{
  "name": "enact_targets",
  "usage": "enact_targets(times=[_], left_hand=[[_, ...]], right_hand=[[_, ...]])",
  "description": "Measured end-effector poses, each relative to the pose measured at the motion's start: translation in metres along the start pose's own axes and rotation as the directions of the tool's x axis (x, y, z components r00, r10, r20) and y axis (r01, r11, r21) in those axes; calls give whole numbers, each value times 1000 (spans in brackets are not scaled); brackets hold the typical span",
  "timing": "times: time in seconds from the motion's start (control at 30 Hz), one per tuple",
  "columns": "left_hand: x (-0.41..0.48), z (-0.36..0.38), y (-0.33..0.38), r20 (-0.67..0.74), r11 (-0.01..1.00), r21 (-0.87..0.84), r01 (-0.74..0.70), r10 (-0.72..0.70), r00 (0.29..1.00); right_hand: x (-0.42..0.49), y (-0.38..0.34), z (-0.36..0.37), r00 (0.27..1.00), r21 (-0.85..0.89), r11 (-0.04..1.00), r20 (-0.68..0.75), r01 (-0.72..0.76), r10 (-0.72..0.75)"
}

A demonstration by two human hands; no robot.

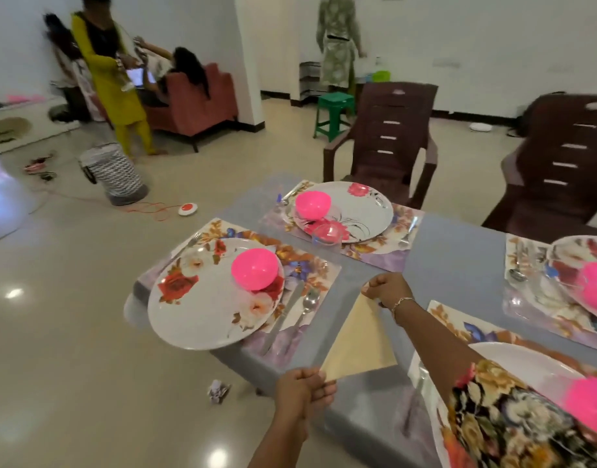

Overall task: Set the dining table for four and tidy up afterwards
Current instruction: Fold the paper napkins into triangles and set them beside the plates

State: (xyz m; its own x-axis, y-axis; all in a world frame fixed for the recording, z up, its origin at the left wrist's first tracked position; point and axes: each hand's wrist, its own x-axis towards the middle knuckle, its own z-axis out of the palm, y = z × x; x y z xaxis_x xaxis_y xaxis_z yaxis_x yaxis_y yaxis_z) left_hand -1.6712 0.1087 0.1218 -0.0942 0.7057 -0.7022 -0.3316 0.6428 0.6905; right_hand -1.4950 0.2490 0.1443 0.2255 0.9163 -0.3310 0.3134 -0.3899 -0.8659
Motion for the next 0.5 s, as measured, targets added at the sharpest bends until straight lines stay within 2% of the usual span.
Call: enact_targets(times=[0.1, 0.23, 0.33, 0.4, 0.5], left_hand=[[29, -1, 13, 10, 999, 1, 33, -33, 999], [58, 0, 25, -43, 998, -30, 63, -64, 997], [71, 4, 30, -95, 995, -25, 96, -98, 991], [77, 6, 31, -125, 994, -17, 105, -107, 986], [78, 9, 30, -138, 995, -28, 96, -99, 985]], right_hand=[[19, -9, 12, 999, -58, 998, -45, -11, 9], [42, -16, 31, 997, -129, 991, -71, -33, 24], [48, -15, 43, 991, -300, 954, -133, -18, -23], [39, -8, 51, 982, -461, 887, -151, 28, -110], [15, 16, 68, 974, -704, 694, -13, 151, -225]])
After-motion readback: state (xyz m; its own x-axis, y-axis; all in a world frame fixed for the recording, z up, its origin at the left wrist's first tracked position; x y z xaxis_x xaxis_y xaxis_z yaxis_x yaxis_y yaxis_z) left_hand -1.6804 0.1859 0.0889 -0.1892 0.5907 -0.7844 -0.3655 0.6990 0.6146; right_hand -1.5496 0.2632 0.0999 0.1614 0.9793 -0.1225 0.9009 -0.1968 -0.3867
